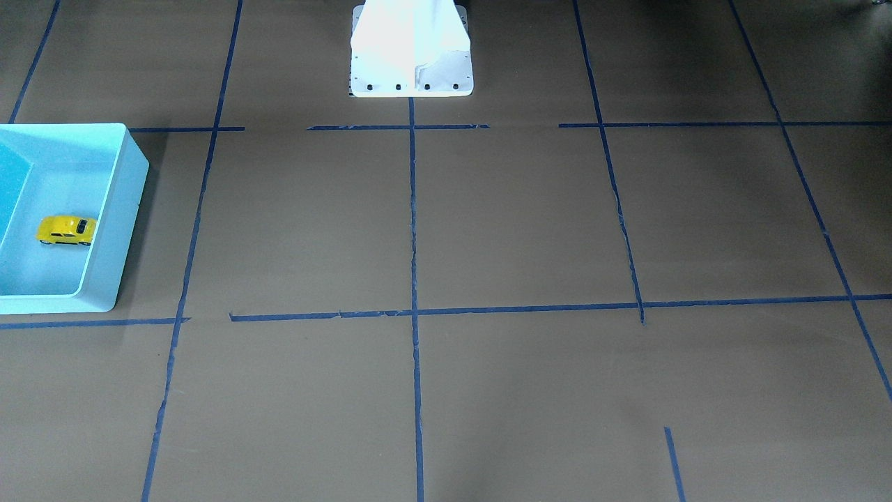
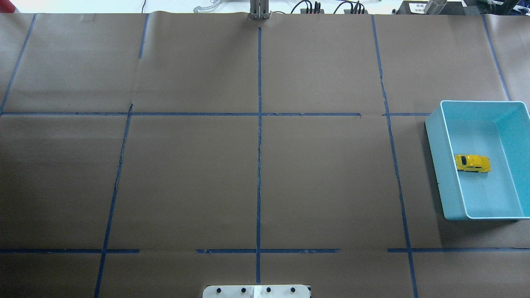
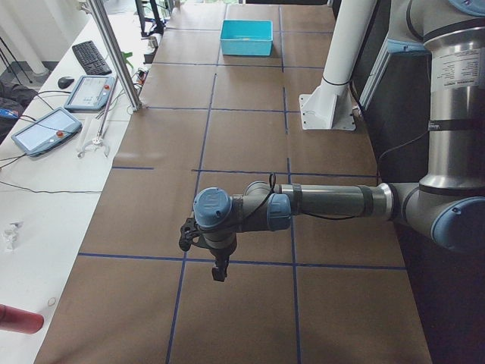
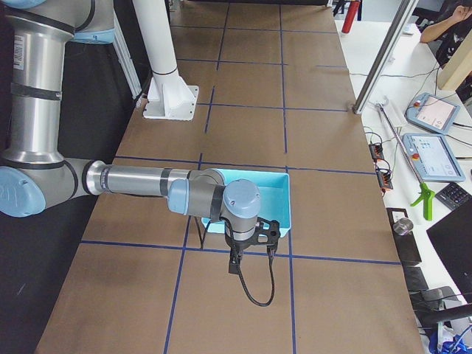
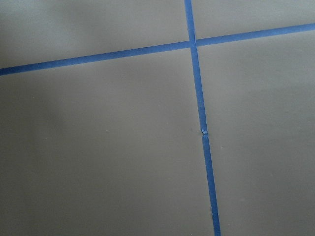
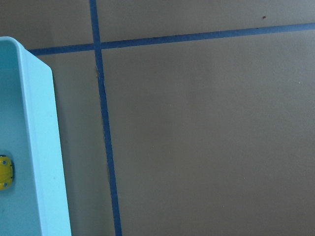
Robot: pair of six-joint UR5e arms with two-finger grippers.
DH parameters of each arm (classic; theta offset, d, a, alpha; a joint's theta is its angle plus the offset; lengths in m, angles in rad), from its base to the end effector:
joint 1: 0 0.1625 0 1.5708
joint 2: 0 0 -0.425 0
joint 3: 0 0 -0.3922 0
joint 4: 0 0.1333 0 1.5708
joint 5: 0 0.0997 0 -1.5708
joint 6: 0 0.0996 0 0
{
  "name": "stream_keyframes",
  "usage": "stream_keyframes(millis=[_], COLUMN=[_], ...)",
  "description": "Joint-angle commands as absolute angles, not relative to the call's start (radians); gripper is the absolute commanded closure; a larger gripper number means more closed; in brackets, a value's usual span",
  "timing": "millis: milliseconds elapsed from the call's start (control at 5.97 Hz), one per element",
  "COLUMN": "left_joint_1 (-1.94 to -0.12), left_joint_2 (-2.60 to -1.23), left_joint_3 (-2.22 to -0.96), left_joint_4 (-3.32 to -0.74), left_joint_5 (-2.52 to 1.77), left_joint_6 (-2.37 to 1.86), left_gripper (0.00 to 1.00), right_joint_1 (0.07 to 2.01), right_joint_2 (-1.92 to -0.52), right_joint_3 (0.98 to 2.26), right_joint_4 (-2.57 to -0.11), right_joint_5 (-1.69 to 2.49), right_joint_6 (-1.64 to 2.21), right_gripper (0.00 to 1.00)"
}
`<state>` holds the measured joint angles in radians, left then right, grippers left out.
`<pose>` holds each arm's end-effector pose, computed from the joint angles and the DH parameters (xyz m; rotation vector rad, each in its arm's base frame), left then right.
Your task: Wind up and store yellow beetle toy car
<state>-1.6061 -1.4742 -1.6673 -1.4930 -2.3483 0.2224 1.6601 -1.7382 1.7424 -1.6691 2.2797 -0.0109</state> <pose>-0.0791 -0.4426 0.6641 0.0266 0.7809 0.1472 0.1051 -0.4058 0.6645 -0.0546 -0.7123 0.1084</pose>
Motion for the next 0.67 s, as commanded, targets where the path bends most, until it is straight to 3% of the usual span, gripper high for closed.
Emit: stream_keyframes(millis=[0,503], left_joint_1=[-1.606,-1.603], left_joint_2=[-1.476,-1.482], left_joint_3=[-1.666,-1.664], left_joint_4=[-1.494,-1.496], left_joint_5=[-2.345,-2.347], left_joint_6=[0.222,0.222], left_gripper=[0.0,0.0], right_joint_1=[1.661,1.66], right_joint_2=[-1.738,-1.738], right_joint_3=[1.741,1.741], right_joint_4=[-1.669,-1.669], right_joint_5=[2.279,2.279], right_joint_6=[-0.012,-0.011], right_gripper=[0.0,0.0])
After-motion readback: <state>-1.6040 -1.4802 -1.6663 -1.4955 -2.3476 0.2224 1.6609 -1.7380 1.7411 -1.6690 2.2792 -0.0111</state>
